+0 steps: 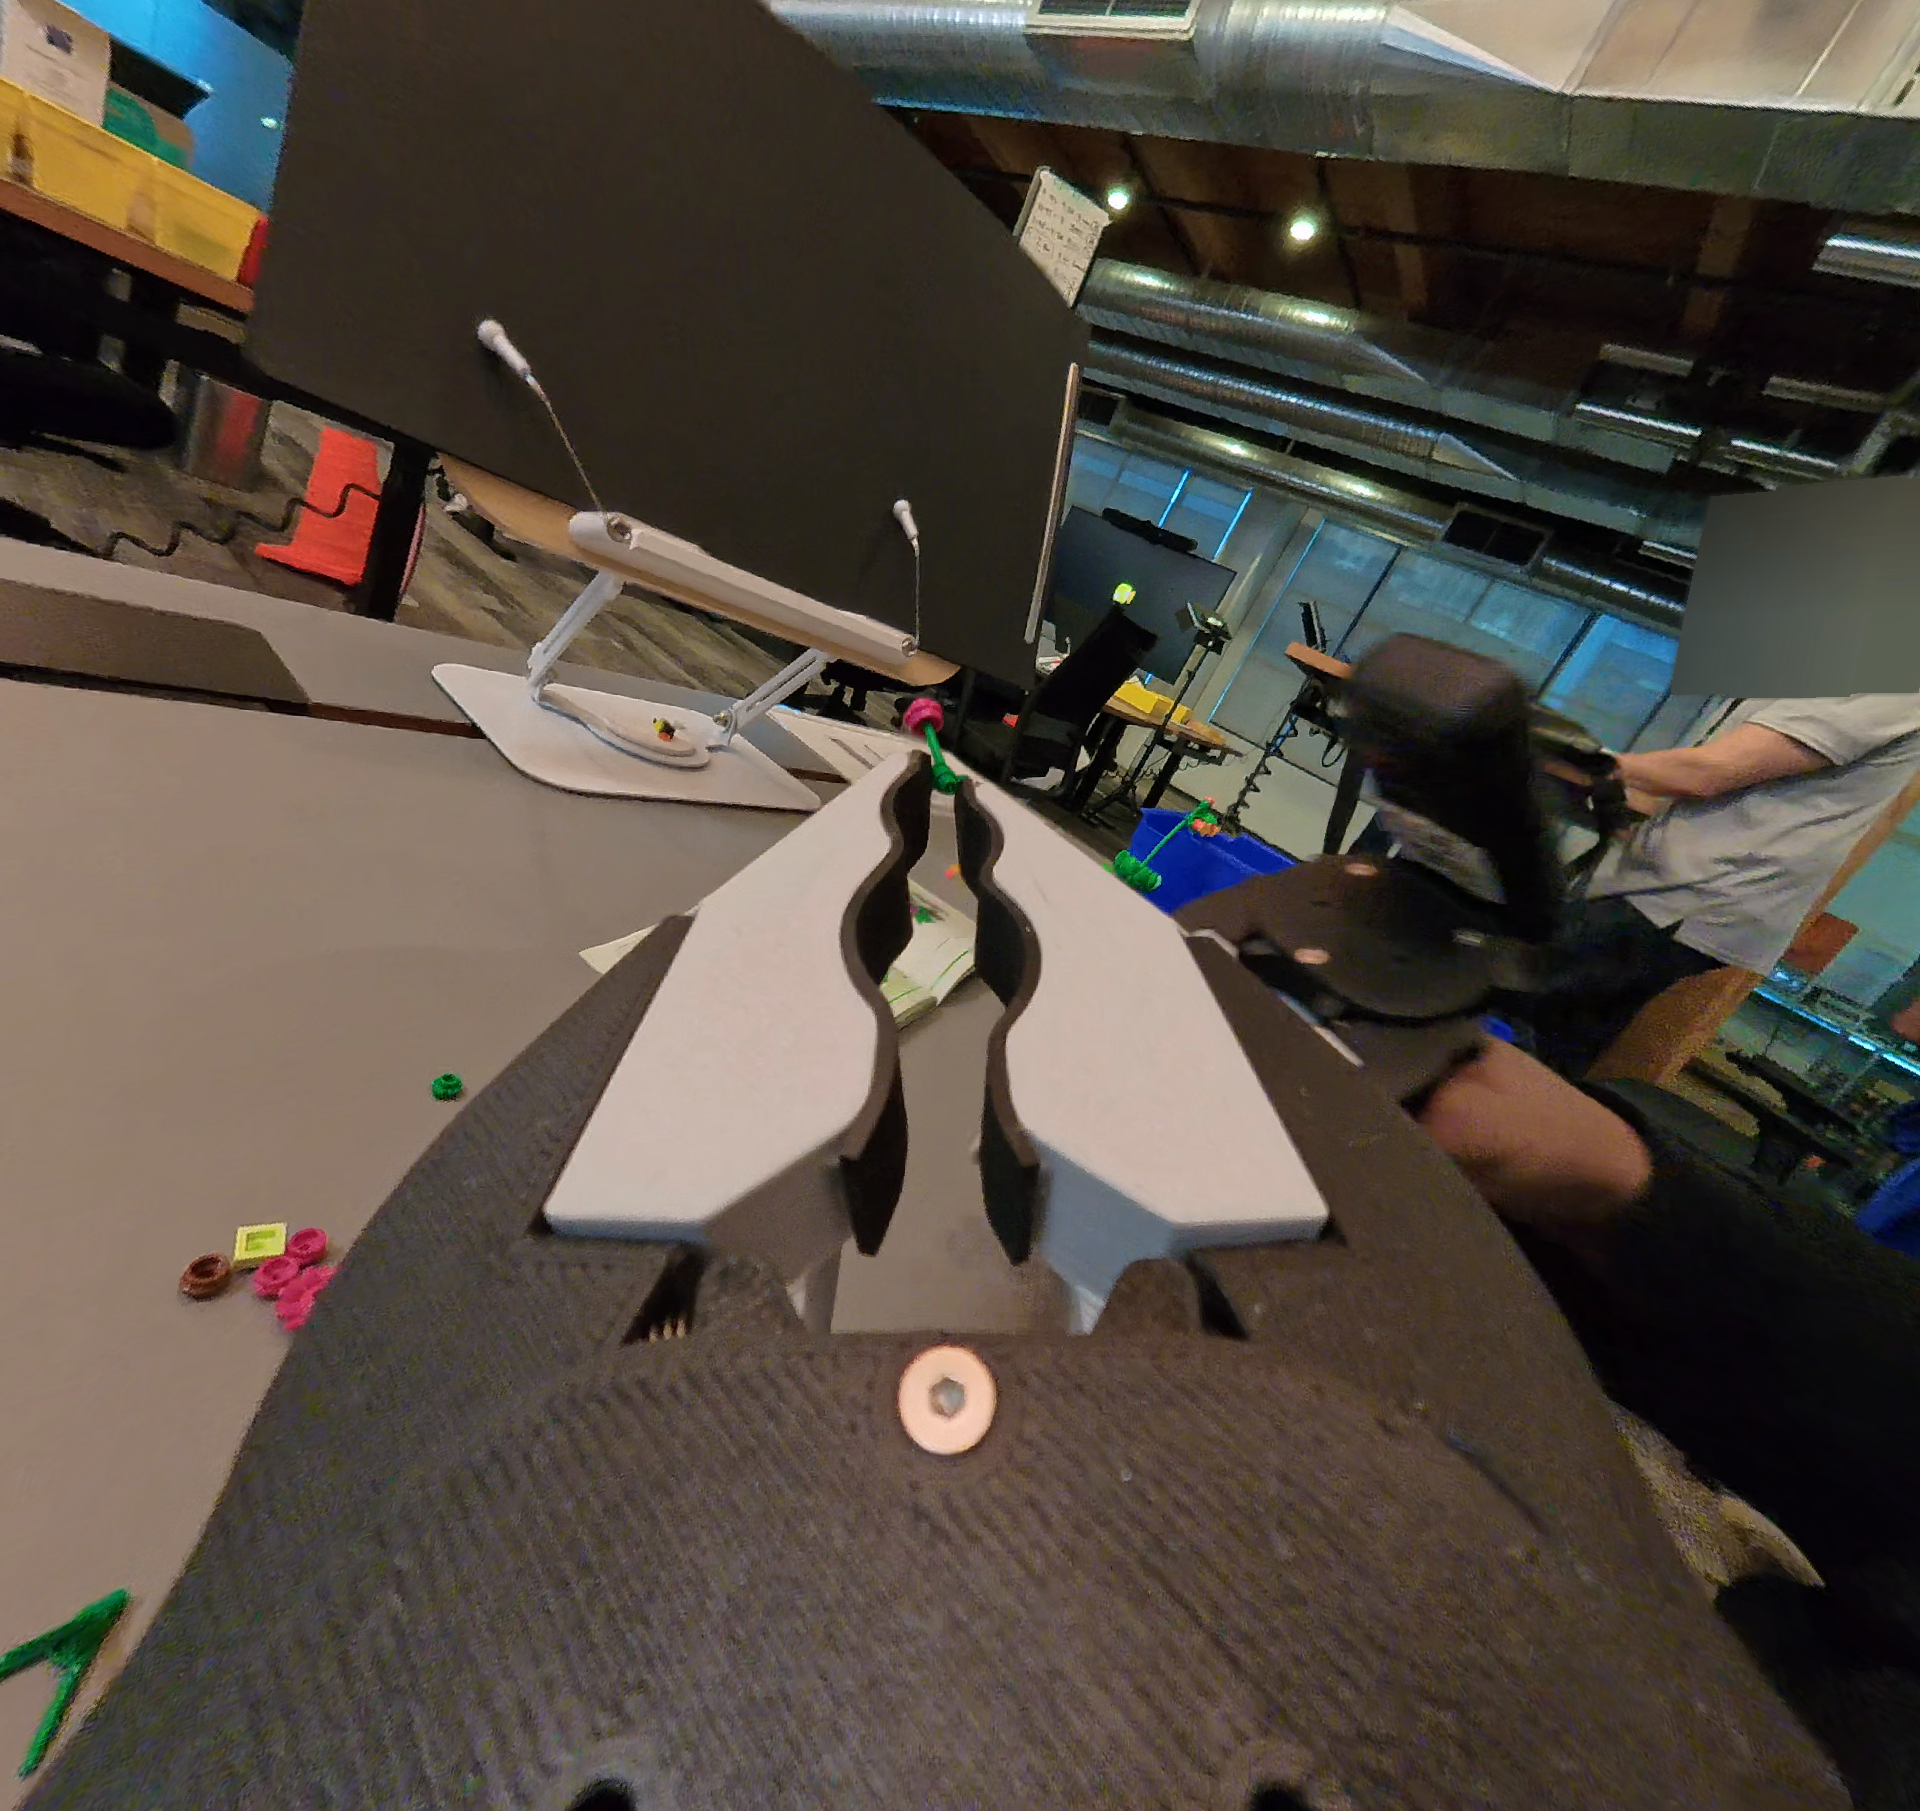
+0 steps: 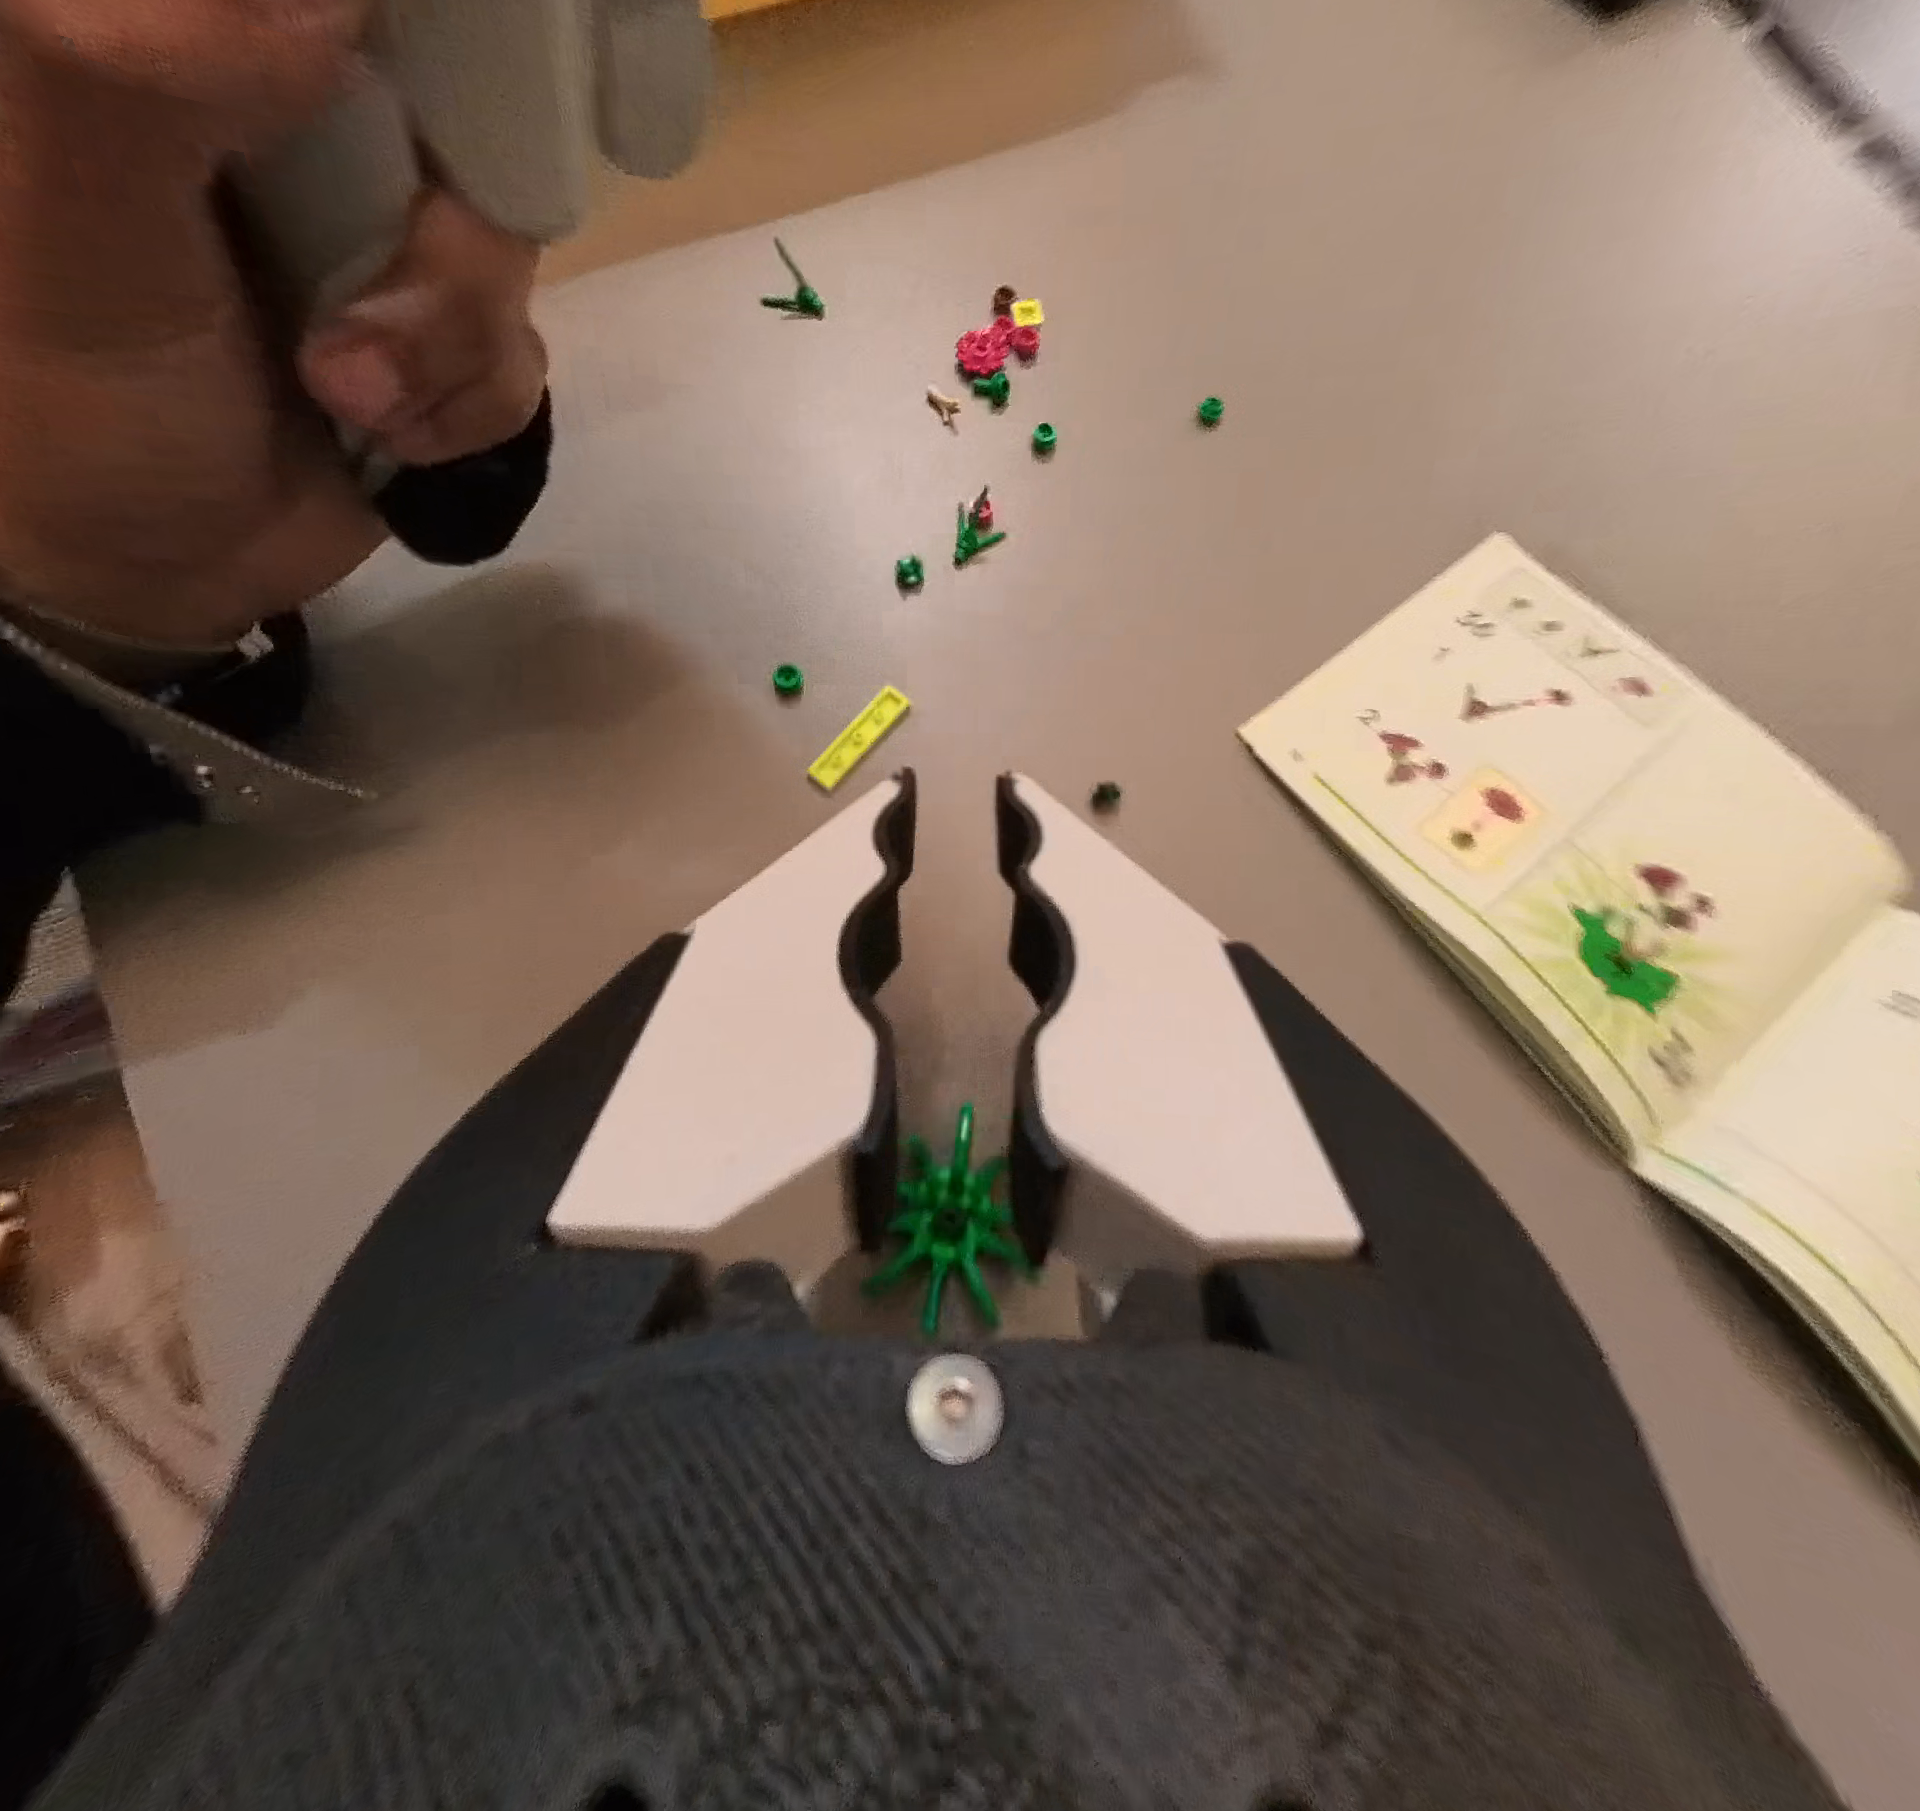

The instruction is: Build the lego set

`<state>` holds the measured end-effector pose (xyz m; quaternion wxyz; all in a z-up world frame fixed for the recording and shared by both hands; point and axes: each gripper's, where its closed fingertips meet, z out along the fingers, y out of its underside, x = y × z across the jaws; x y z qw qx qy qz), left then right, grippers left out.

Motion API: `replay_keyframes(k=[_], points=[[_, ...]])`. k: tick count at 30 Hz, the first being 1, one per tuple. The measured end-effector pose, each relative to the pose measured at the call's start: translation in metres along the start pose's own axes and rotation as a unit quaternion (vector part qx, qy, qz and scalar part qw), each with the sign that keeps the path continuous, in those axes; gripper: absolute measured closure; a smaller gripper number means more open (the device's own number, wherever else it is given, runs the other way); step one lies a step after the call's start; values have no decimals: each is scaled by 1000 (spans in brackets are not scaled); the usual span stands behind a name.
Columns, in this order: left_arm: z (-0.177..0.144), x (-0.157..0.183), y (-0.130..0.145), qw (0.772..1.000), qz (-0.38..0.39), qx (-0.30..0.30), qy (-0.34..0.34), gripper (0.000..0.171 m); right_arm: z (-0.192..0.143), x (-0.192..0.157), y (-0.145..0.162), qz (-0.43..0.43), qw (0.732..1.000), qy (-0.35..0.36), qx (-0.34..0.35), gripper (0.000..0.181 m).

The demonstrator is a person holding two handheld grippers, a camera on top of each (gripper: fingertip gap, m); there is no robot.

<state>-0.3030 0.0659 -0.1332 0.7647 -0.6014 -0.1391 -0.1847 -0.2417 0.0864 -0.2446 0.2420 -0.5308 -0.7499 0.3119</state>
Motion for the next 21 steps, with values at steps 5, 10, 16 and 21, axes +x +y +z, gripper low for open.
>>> replay_keyframes(k=[5, 10, 16, 21], points=[[-4, 4, -8, 999, 39, 0, -9, 170, 27, 26, 6, 41, 995, -30, -88, 178], [-8, 1, -16, 999, 28, 17, -5, 170, 36, 44, 17, 19, 990, -19, -141, 167], [-12, 1, -23, 999, 16, 34, 1, 170, 25, 38, 9, -164, 973, -108, -119, 157], [-11, 0, -20, 999, 13, 32, 0, 170, 26, 34, 13, -341, 916, -152, -145, 159]])
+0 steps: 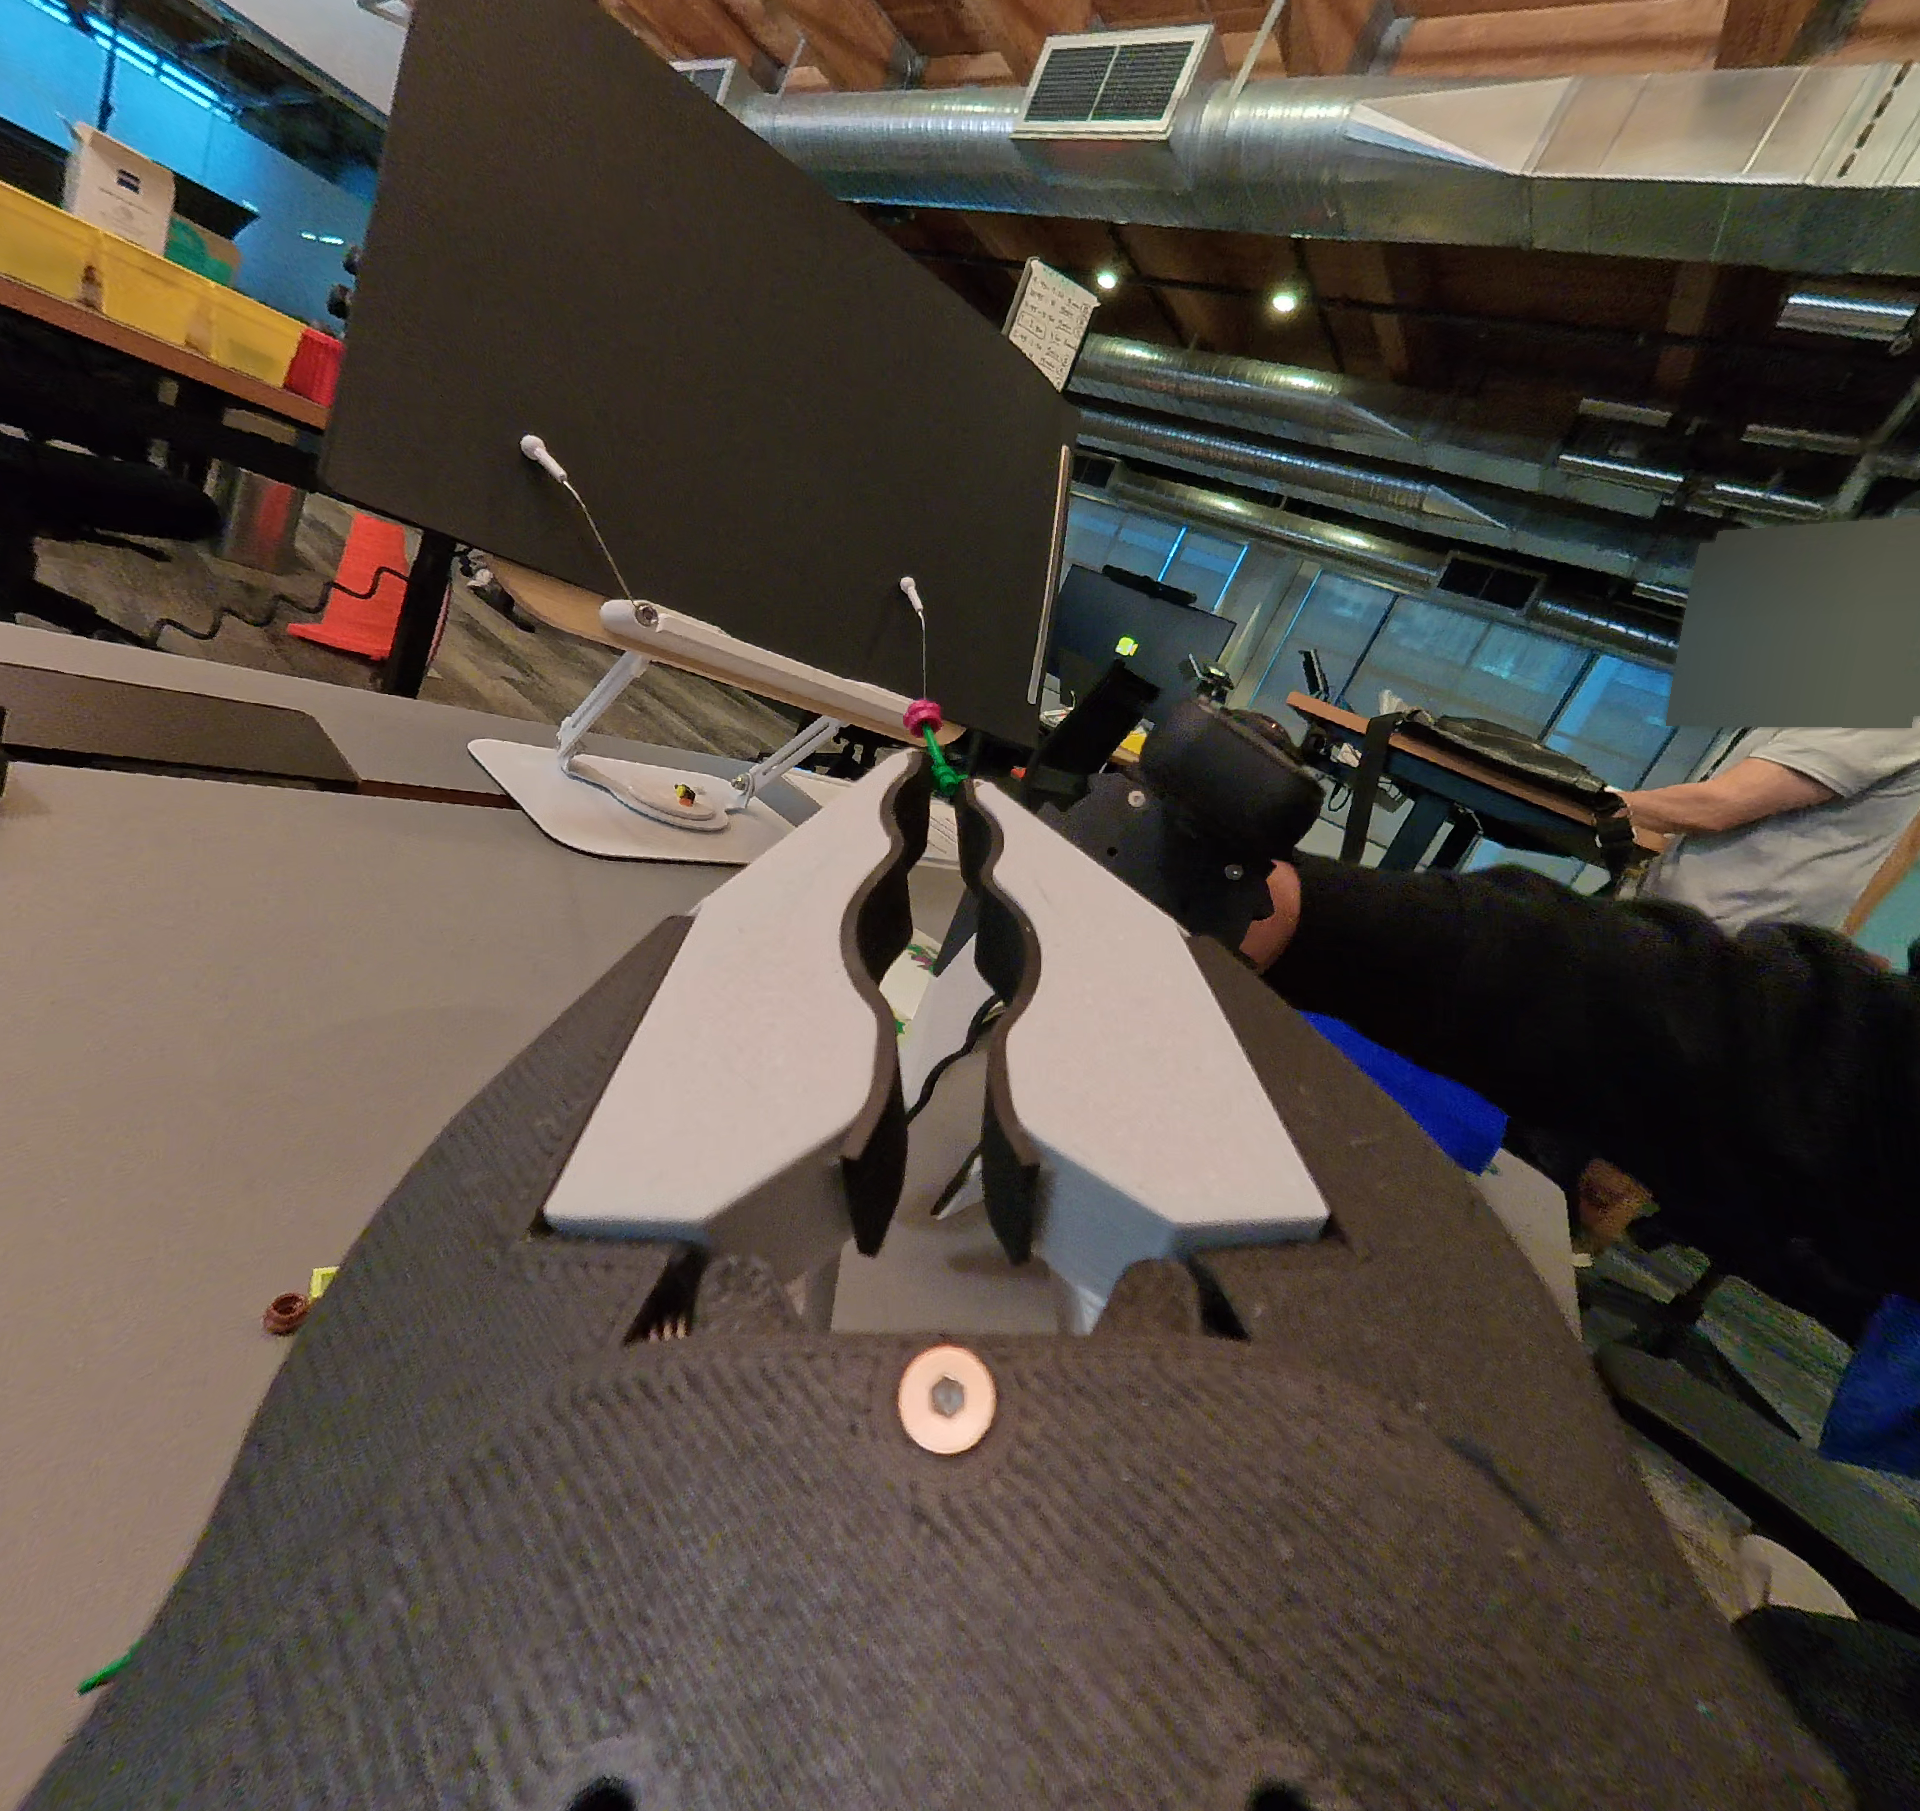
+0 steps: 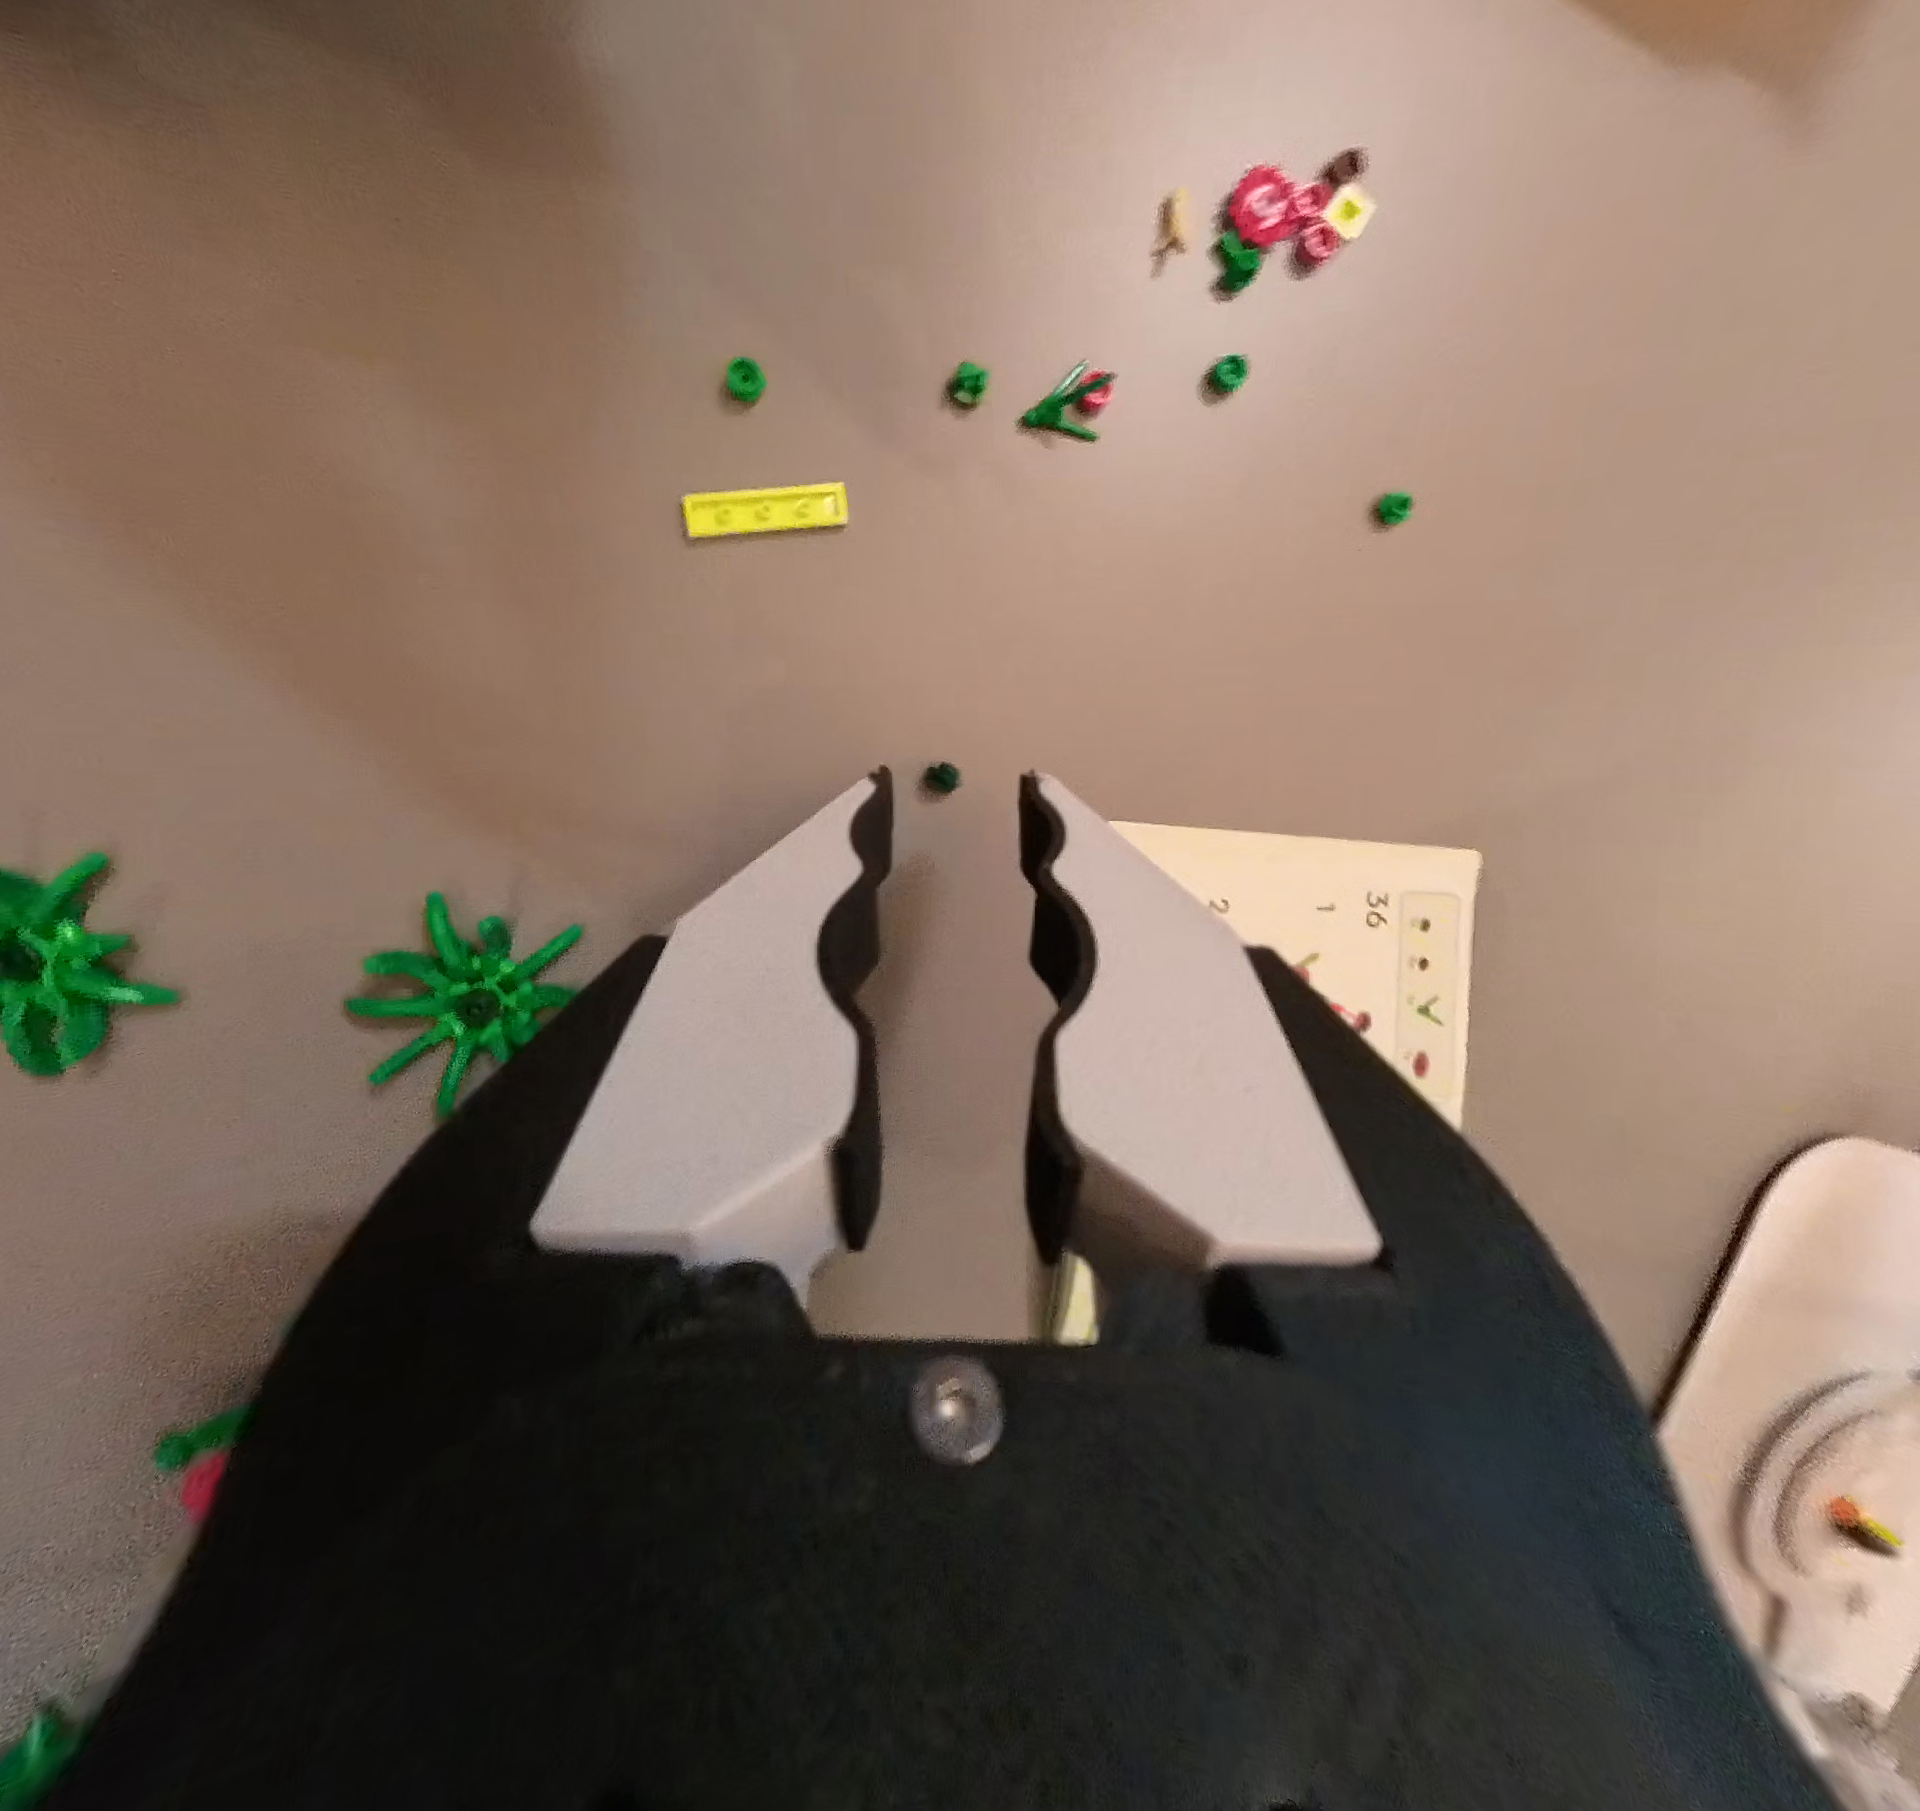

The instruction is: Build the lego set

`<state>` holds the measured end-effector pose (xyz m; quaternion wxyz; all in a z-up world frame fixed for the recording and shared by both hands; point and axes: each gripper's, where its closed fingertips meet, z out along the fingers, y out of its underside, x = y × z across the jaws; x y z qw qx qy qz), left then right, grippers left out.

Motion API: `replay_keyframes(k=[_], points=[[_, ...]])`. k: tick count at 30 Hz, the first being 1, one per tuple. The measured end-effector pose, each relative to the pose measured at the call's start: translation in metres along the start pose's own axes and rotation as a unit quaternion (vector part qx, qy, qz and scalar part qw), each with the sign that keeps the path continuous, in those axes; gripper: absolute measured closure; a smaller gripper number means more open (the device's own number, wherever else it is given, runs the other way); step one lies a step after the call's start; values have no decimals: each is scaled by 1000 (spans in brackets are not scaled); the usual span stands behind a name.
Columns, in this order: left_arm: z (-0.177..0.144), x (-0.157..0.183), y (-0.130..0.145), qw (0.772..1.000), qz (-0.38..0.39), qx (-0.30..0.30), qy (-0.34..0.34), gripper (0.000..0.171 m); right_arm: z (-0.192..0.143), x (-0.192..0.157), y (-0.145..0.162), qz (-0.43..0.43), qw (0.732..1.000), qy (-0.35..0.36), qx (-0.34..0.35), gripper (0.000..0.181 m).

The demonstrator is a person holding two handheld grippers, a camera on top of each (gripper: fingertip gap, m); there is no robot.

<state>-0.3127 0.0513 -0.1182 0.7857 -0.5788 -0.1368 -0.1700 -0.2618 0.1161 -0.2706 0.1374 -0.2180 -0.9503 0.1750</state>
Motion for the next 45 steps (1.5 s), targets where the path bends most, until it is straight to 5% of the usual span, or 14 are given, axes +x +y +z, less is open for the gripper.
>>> replay_keyframes(k=[13, 25, 30, 34, 45], points=[[-2, -6, 0, 1000, -30, 3, 2, 170, 21, 0, 9, -88, 992, -37, -83, 165], [-3, -7, -1, 999, -47, 11, 6, 170, 14, -5, 9, -58, 995, -22, -82, 179], [-3, -8, -1, 999, -43, 12, 2, 170, 3, -51, -47, 8, 1000, -24, 18, 179], [-3, -8, -1, 999, -46, 12, 3, 169, 9, -93, -68, 4, 999, 41, 14, 179], [4, -3, 7, 999, -42, -1, 5, 169, 9, -131, -33, 81, 979, 187, -17, 179]])
